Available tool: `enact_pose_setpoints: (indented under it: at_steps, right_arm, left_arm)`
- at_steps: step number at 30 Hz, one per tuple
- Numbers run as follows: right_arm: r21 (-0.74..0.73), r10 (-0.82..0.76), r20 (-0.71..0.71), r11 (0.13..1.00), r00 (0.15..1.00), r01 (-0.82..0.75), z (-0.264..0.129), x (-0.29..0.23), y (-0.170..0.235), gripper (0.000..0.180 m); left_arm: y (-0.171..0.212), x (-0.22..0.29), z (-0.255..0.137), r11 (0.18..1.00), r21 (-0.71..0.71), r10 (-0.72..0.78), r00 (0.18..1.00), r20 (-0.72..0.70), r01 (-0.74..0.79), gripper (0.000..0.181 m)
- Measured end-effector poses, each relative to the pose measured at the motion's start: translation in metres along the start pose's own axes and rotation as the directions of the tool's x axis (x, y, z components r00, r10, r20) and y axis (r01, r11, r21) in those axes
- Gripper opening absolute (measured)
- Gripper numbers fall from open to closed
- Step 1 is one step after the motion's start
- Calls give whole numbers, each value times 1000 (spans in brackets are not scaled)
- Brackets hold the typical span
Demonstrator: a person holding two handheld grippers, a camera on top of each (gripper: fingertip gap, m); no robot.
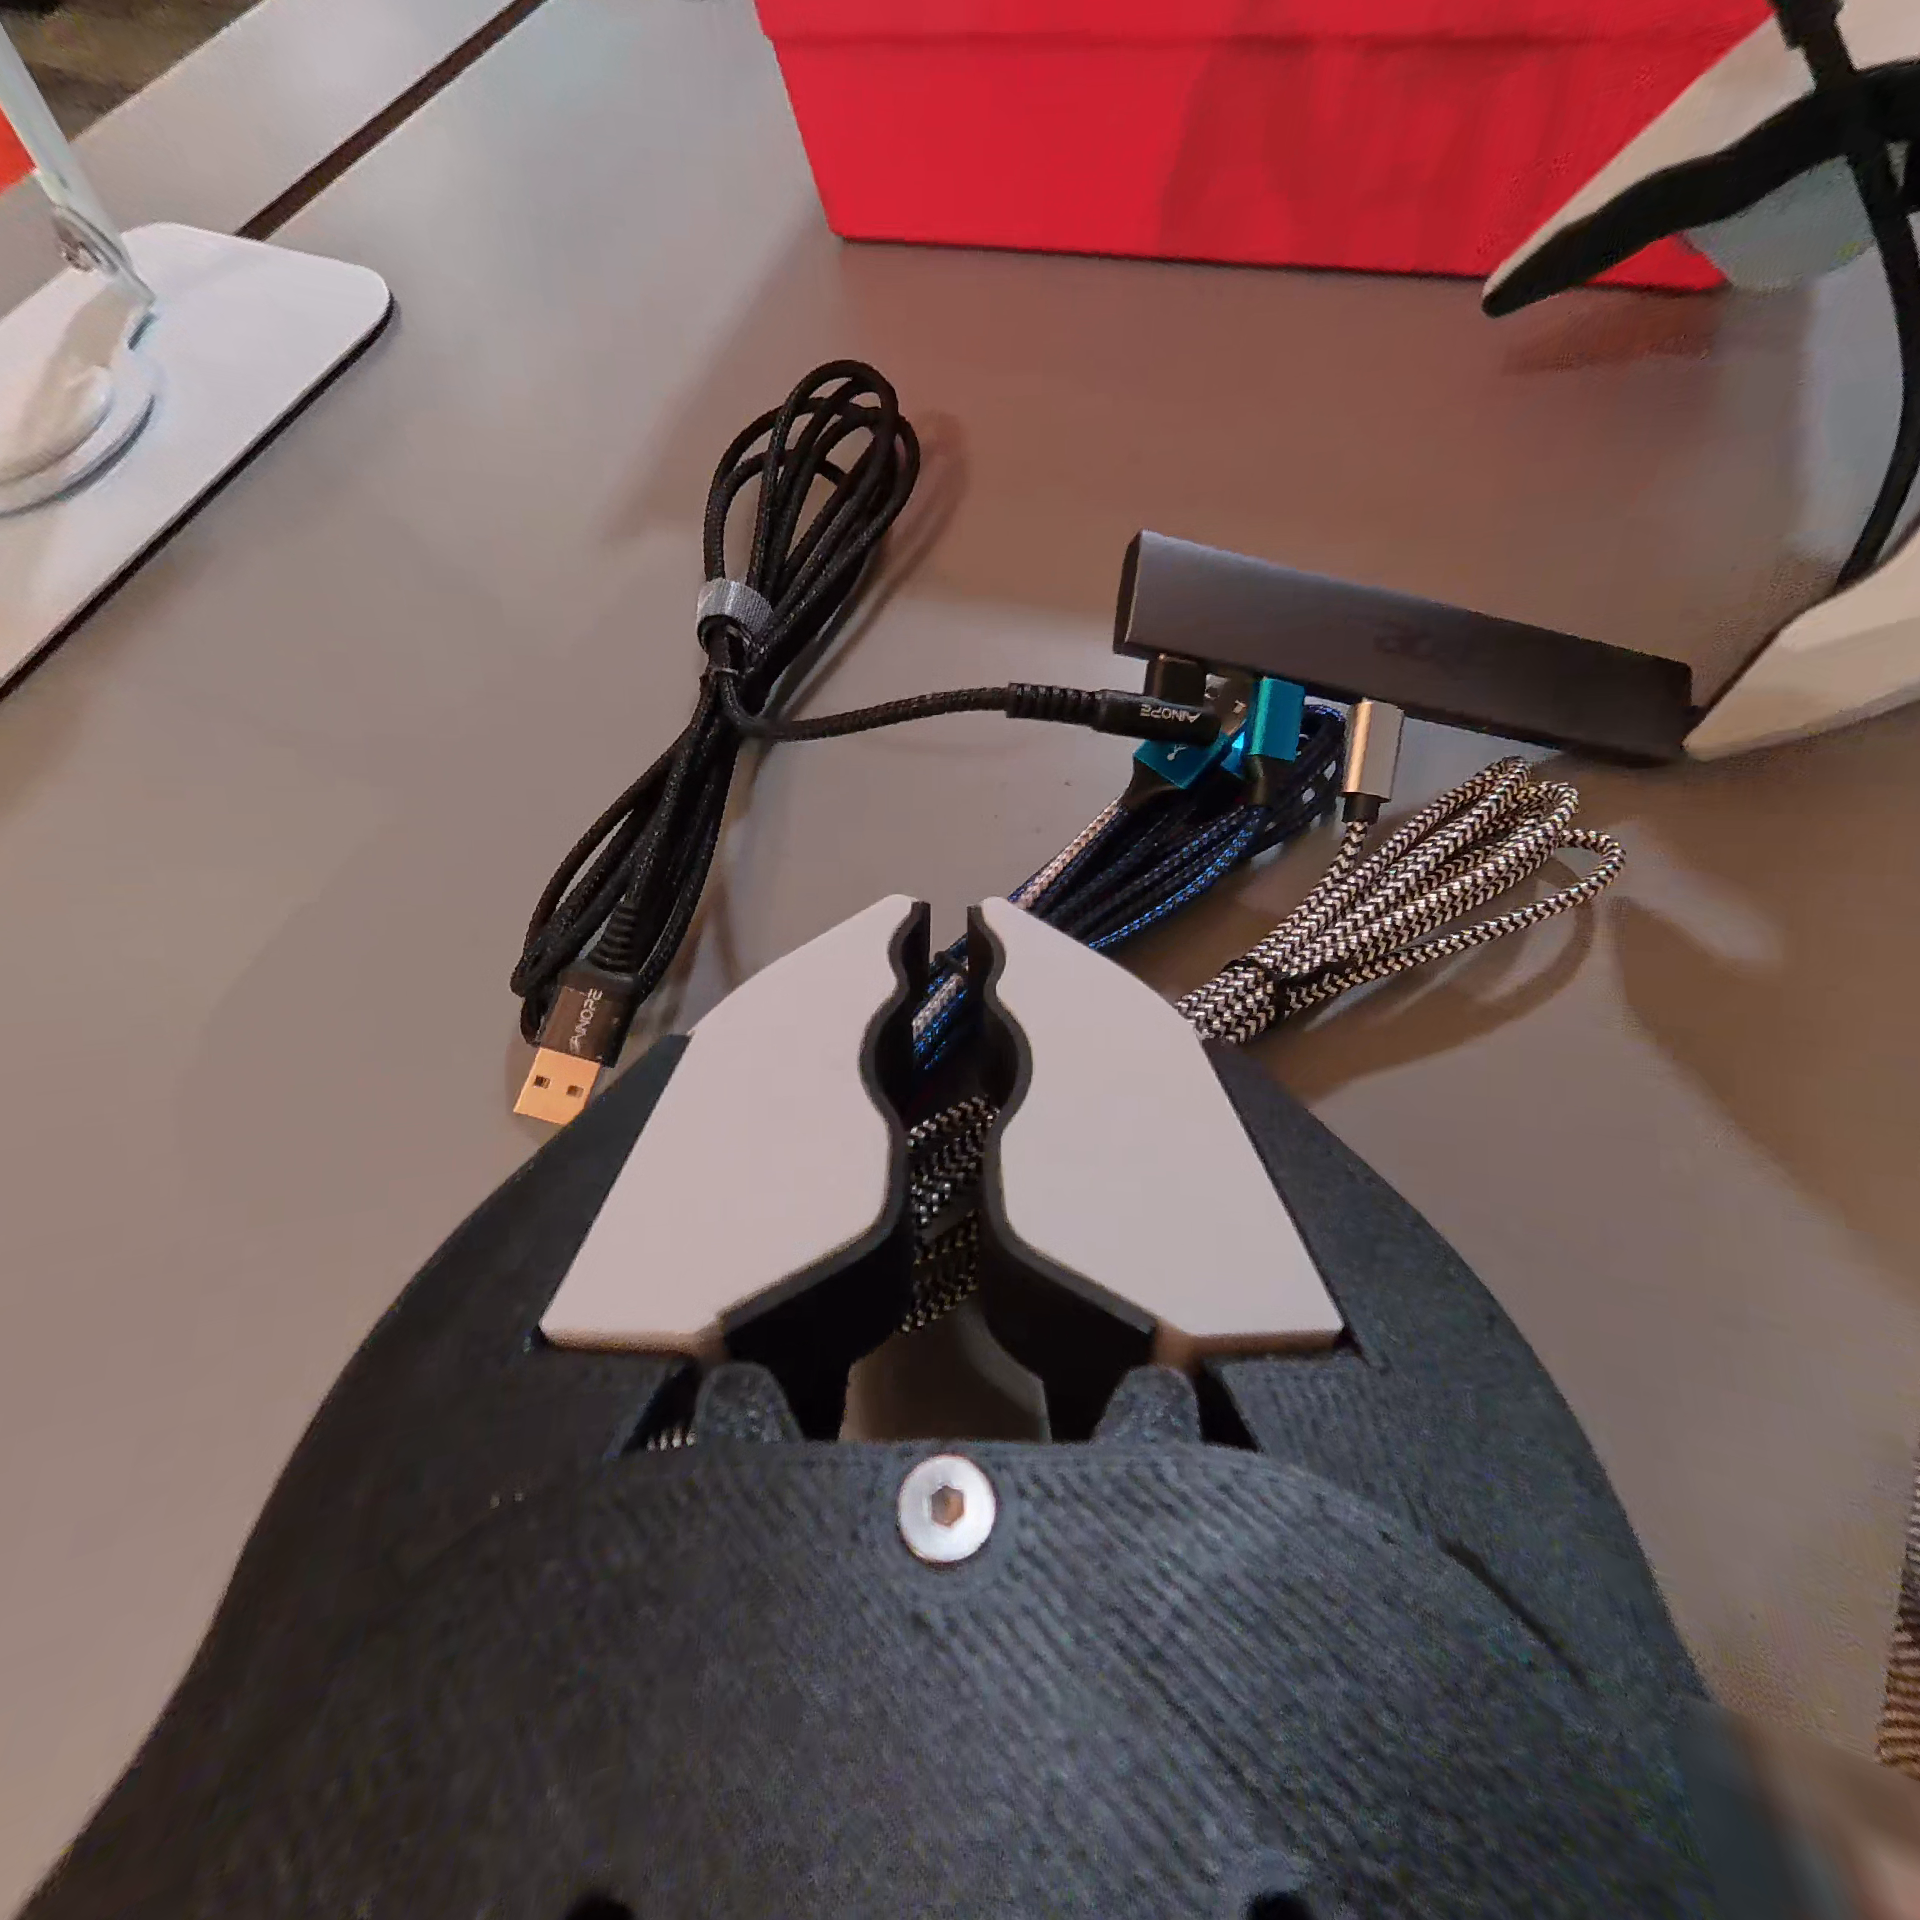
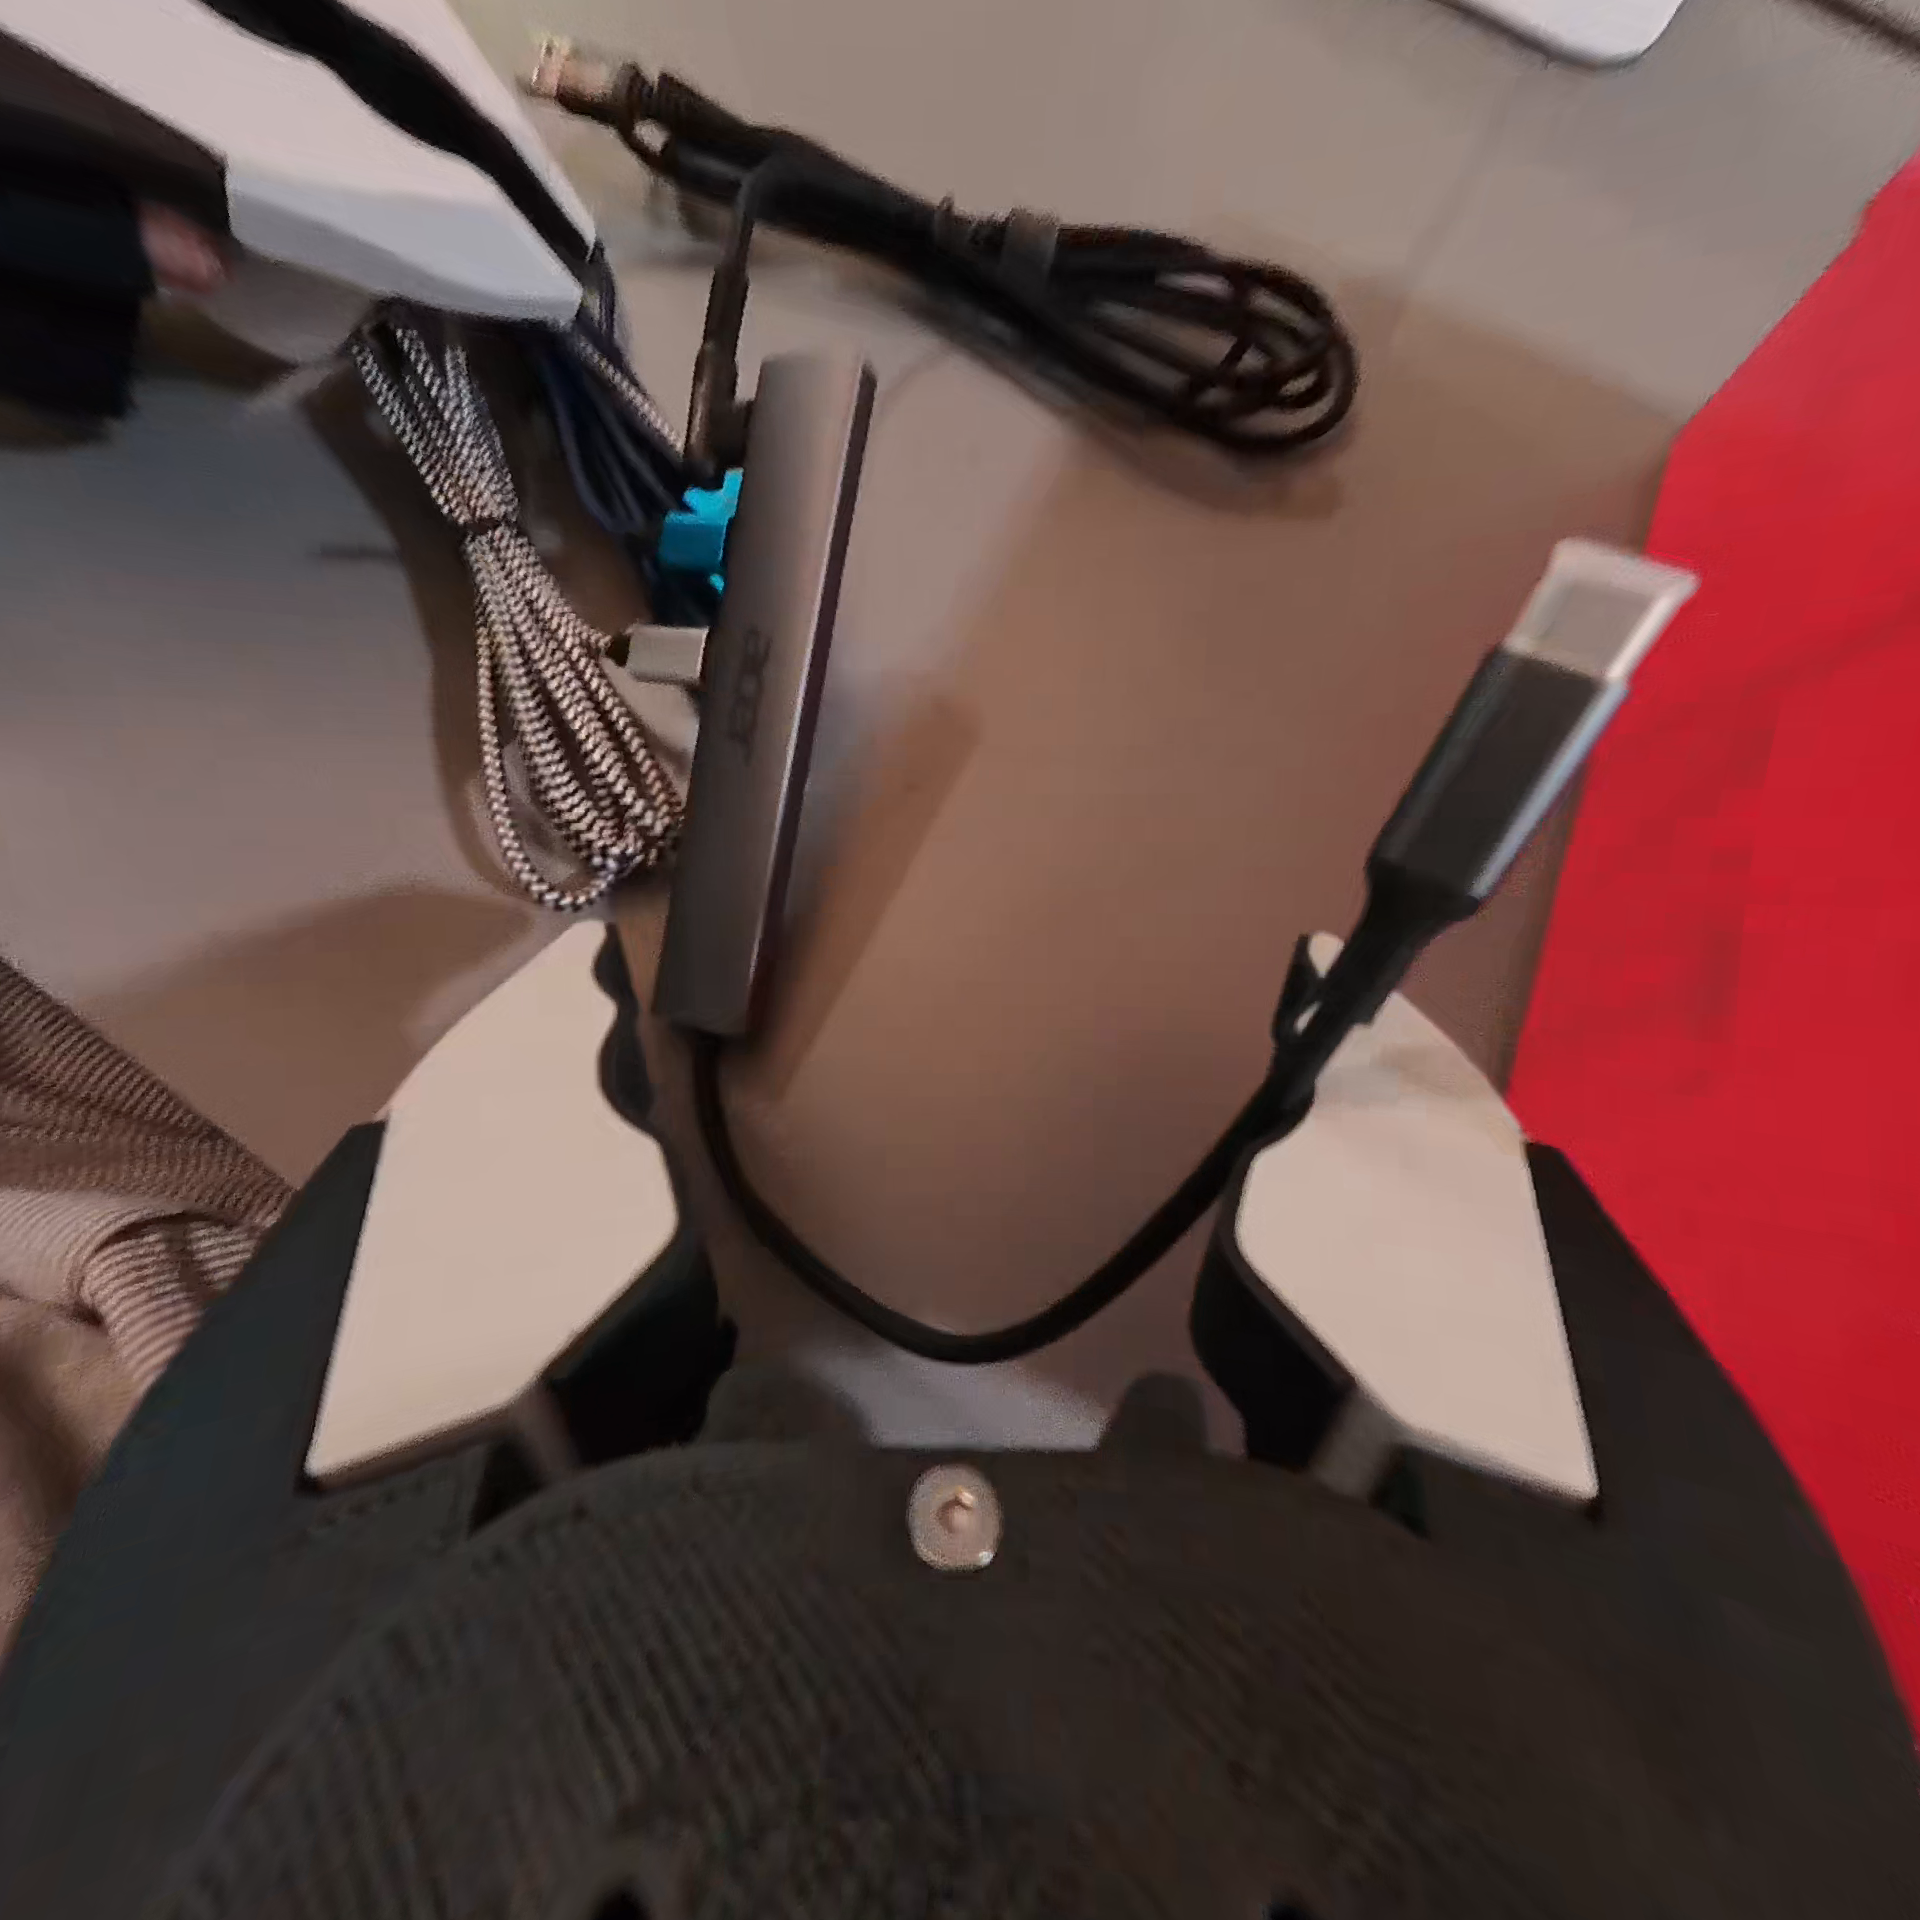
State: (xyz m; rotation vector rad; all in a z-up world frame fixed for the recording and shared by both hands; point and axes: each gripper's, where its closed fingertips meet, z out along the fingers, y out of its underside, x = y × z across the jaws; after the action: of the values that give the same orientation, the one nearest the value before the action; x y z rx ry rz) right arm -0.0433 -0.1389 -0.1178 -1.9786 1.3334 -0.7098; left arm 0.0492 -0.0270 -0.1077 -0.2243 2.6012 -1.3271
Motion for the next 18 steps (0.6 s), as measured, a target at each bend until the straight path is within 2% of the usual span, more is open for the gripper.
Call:
enact_pose_setpoints:
  at_steps: [9,14,18]
  right_arm:
    - [55,74,19,996,997,-75,-3,7,-6,110]
    - [242,182,124,948,975,-208,-21,5,-34,87]
    - [287,195,143,930,970,-229,-27,9,-40,68]
  left_arm:
    - [13,-8,-1,990,-70,-122,992,-12,121,3]
    - [15,-14,-2,991,-71,-110,994,28,112,0]
    - [8,-21,-6,995,-14,-94,993,77,95,0]
